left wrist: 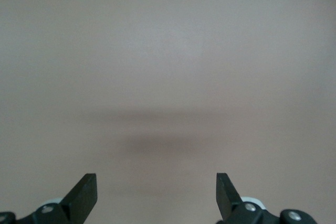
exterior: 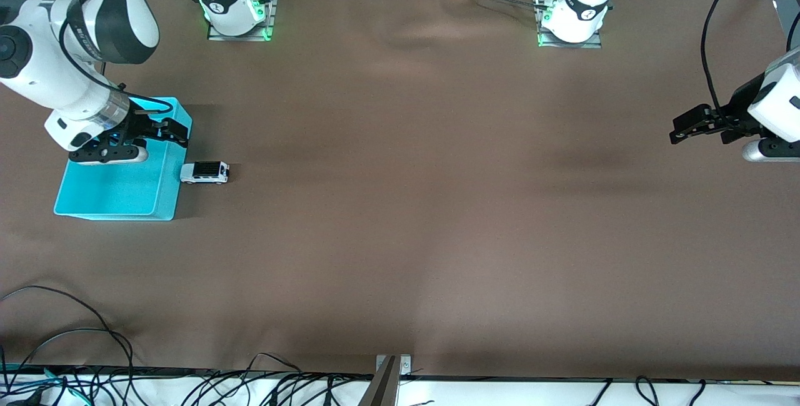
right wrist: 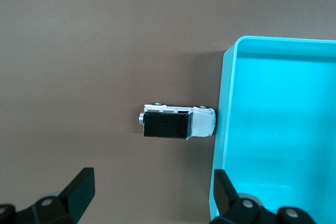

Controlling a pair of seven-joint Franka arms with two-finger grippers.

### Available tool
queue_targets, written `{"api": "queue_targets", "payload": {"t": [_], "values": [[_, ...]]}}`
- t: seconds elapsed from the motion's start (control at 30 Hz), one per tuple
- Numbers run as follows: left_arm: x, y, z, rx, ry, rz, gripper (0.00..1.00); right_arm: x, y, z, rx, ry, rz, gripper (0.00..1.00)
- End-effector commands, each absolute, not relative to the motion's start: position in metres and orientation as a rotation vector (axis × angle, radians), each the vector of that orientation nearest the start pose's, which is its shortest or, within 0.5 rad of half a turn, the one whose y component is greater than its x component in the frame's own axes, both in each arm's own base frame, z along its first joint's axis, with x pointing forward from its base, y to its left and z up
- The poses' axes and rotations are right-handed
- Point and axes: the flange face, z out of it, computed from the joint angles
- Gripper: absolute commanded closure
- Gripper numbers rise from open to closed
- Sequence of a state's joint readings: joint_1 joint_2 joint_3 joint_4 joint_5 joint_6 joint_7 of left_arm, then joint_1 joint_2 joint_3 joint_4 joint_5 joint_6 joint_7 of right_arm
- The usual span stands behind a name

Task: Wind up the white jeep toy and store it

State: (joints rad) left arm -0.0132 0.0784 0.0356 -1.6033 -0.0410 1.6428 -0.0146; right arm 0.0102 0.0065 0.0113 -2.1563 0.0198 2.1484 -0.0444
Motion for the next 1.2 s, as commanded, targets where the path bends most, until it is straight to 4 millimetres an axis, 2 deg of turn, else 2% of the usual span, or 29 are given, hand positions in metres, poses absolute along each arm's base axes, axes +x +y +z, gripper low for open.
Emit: {"api": "queue_targets", "payload": {"t": [0.0,0.53,0.7,0.9,1.17], "values": [[0.581,0.009,0.569,-3.197,-0.041,0.062,0.0,0.518,0.013,0.377,-3.136,-0.09,-0.027,0.0],[0.582,0.01,0.566,-3.196,-0.043,0.072,0.0,0.503,0.012,0.312,-3.131,-0.049,-0.01,0.0],[0.583,0.011,0.567,-3.196,-0.048,0.069,0.0,0.503,0.012,0.311,-3.127,0.176,-0.004,0.0],[0.582,0.011,0.566,-3.196,-0.046,0.072,0.0,0.502,0.014,0.299,-3.101,0.451,0.034,0.0],[0.583,0.011,0.565,-3.196,-0.046,0.074,0.0,0.501,0.017,0.284,-3.066,0.673,0.065,0.0]]}}
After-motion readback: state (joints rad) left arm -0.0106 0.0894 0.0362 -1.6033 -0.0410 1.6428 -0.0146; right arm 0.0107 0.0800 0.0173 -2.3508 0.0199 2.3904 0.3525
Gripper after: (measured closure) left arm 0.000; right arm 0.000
